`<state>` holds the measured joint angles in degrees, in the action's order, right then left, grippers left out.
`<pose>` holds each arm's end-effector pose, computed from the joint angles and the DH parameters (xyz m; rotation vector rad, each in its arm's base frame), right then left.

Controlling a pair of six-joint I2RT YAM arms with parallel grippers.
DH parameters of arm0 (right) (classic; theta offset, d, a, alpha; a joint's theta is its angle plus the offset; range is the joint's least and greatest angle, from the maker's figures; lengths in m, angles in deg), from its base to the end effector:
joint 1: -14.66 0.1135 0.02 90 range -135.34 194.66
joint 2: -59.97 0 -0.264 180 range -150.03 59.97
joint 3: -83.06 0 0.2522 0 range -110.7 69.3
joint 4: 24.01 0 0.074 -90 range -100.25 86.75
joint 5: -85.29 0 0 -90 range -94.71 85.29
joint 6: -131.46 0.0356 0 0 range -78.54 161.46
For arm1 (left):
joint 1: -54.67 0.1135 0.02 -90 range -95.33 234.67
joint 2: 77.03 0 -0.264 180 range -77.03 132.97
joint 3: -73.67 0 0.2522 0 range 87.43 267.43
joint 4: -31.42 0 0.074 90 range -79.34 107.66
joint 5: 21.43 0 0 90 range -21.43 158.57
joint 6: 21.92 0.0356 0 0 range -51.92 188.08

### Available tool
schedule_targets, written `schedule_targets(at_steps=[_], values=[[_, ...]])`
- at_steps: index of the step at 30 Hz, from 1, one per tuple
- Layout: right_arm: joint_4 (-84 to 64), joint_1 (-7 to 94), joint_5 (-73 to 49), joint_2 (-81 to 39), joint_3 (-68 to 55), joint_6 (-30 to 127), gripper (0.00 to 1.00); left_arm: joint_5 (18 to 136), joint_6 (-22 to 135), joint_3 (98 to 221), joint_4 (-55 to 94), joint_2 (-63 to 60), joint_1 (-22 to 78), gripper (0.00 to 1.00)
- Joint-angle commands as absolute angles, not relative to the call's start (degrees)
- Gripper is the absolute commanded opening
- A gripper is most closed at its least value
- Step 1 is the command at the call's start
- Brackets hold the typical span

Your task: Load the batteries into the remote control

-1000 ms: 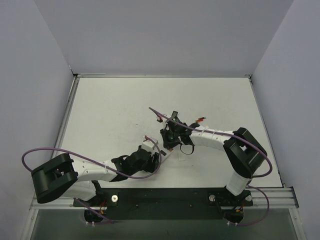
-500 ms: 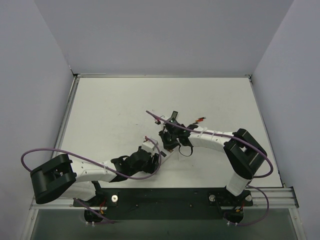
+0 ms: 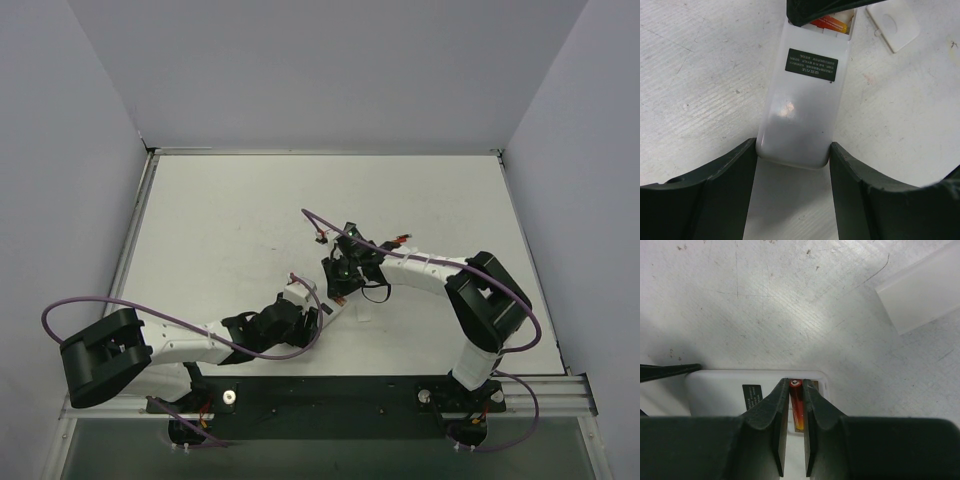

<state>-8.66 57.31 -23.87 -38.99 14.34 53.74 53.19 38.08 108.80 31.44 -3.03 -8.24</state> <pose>0.2527 0.2486 0.1704 -0.8123 2.3424 0.8360 0.1122 -0.1986 0.1411 0.5046 2.2286 -0.5789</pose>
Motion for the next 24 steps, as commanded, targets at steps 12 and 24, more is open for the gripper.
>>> schedule_targets(at_steps=[12, 24], values=[[6.54, 59.49, -45.14, -41.81, 14.64, 57.64, 0.10, 49.85, 35.56, 107.30, 28.29, -1.71, -7.55, 0.00], [7.42, 58.61, -45.84, -40.85, 13.67, 57.37, 0.16, 49.58, 35.56, 106.86, 28.12, -2.50, -7.64, 0.00]])
